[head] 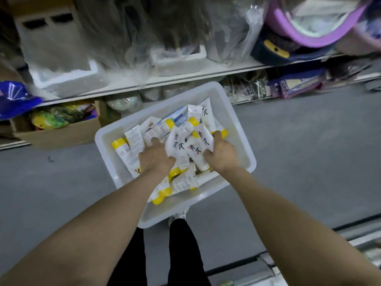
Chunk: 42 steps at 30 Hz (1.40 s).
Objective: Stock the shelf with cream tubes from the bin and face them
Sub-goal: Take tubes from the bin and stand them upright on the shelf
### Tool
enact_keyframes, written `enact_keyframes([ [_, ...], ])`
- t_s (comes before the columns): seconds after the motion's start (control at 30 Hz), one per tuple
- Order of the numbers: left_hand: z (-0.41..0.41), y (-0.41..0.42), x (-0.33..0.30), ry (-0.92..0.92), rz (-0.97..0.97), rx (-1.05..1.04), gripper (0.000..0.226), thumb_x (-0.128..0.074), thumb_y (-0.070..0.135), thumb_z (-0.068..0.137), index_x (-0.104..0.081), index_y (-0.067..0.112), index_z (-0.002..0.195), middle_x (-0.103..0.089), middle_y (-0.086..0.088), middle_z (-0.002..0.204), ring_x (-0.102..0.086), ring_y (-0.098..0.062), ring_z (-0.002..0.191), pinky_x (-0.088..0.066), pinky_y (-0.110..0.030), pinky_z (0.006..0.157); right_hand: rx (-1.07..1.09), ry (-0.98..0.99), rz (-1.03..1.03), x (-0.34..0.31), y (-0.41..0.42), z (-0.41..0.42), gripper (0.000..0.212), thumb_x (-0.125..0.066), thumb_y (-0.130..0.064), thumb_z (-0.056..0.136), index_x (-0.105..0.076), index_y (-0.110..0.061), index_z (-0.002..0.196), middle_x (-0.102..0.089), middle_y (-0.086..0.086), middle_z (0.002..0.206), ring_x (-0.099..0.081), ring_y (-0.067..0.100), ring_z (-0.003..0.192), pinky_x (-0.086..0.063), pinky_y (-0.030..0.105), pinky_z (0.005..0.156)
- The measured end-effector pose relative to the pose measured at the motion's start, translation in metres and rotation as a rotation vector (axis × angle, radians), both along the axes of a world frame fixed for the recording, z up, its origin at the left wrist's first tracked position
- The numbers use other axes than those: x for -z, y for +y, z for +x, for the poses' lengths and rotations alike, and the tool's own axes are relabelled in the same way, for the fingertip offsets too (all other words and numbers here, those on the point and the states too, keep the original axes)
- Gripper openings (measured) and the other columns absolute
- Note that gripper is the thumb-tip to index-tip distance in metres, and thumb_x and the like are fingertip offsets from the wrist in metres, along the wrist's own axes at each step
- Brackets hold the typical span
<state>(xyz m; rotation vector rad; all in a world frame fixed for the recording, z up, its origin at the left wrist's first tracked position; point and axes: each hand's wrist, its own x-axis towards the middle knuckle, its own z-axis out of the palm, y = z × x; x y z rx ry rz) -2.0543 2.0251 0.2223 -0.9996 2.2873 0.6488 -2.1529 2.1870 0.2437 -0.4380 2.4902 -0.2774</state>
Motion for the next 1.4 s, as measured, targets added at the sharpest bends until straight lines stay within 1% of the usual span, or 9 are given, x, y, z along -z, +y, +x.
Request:
enact_keyframes([
  [0.1, 0.003, -0.002, -0.016, 0.057, 0.162, -0.129, 0.049, -0.063, 0.028, 0.083, -0.030, 0.009, 0.114, -0.059, -0.011, 0.100, -0.060, -0.038, 0.093, -0.046, -0.036, 0.067, -0.007, -0.018, -0.018, -0.020, 0.011, -0.008, 0.040, -0.055, -0.018, 0.087, -0.040, -0.013, 0.124, -0.063, 0.012, 0.093, -0.060, 0.037, 0.088, -0.040, 0.034, 0.064],
  [0.2, 0.008, -0.010, -0.047, 0.086, 0.257, -0.193, 0.051, -0.062, 0.031, 0.085, -0.026, 0.013, 0.117, -0.058, -0.011, 0.103, -0.060, -0.036, 0.091, -0.048, -0.036, 0.070, 0.017, -0.052, -0.075, -0.048, 0.011, -0.014, 0.042, -0.053, -0.034, 0.094, -0.042, -0.014, 0.129, -0.065, 0.015, 0.101, -0.060, 0.037, 0.095, -0.042, 0.036, 0.070],
  [0.3, 0.014, -0.023, -0.088, 0.155, 0.257, -0.157, 0.061, -0.057, 0.028, 0.089, -0.025, 0.016, 0.139, -0.059, -0.012, 0.115, -0.060, -0.035, 0.098, -0.046, -0.033, 0.072, 0.102, -0.092, -0.141, -0.088, 0.004, -0.016, 0.047, -0.037, -0.051, 0.098, -0.046, -0.013, 0.124, -0.066, 0.016, 0.100, -0.059, 0.037, 0.099, -0.040, 0.037, 0.075],
  [0.4, 0.018, -0.040, -0.135, 0.235, 0.221, -0.184, 0.054, -0.048, 0.031, 0.094, -0.028, 0.019, 0.144, -0.061, -0.014, 0.119, -0.059, -0.035, 0.102, -0.049, -0.037, 0.081, 0.110, -0.116, -0.195, -0.136, -0.005, -0.018, 0.048, -0.024, -0.051, 0.101, -0.049, -0.013, 0.116, -0.064, 0.017, 0.106, -0.057, 0.038, 0.102, -0.041, 0.040, 0.082],
  [0.63, 0.035, -0.075, -0.253, 0.436, 0.136, -0.223, 0.039, -0.027, 0.042, 0.100, -0.032, 0.032, 0.137, -0.057, -0.012, 0.124, -0.055, -0.030, 0.103, -0.041, -0.038, 0.085, -0.004, 0.019, -0.352, -0.238, -0.034, -0.027, 0.047, -0.046, -0.054, 0.094, -0.044, -0.012, 0.114, -0.063, 0.009, 0.104, -0.059, 0.033, 0.101, -0.042, 0.037, 0.081],
  [0.77, 0.057, -0.090, -0.312, 0.643, 0.053, -0.197, 0.052, -0.042, 0.036, 0.099, -0.027, 0.024, 0.148, -0.042, -0.008, 0.145, -0.042, -0.027, 0.128, -0.035, -0.036, 0.098, -0.185, 0.090, -0.438, -0.299, -0.057, -0.026, 0.058, -0.055, -0.055, 0.089, -0.045, -0.012, 0.126, -0.059, 0.006, 0.119, -0.056, 0.025, 0.106, -0.045, 0.037, 0.085],
  [0.97, 0.087, -0.115, -0.396, 0.804, -0.160, -0.145, 0.057, -0.062, 0.045, 0.079, -0.051, 0.019, 0.128, -0.049, -0.002, 0.106, -0.046, -0.019, 0.101, -0.035, -0.031, 0.075, -0.334, 0.209, -0.554, -0.387, -0.093, -0.023, 0.058, -0.067, -0.056, 0.080, -0.043, -0.018, 0.116, -0.058, 0.000, 0.109, -0.057, 0.021, 0.095, -0.047, 0.036, 0.072],
  [1.1, 0.096, -0.136, -0.450, 0.899, -0.297, -0.094, 0.054, -0.066, 0.048, 0.079, -0.057, 0.020, 0.124, -0.059, -0.003, 0.109, -0.054, -0.021, 0.100, -0.043, -0.034, 0.077, -0.415, 0.317, -0.645, -0.446, -0.115, -0.015, 0.053, -0.068, -0.055, 0.081, -0.043, -0.020, 0.112, -0.056, -0.005, 0.103, -0.055, 0.018, 0.090, -0.042, 0.032, 0.063],
  [1.4, 0.110, -0.159, -0.573, 1.161, -0.443, -0.173, 0.053, -0.073, 0.048, 0.075, -0.060, 0.022, 0.120, -0.066, 0.005, 0.109, -0.062, -0.014, 0.092, -0.053, -0.034, 0.079, -0.450, 0.261, -0.893, -0.571, -0.163, -0.018, 0.046, -0.063, -0.049, 0.086, -0.049, -0.021, 0.120, -0.064, -0.002, 0.111, -0.063, 0.016, 0.096, -0.052, 0.035, 0.079],
])
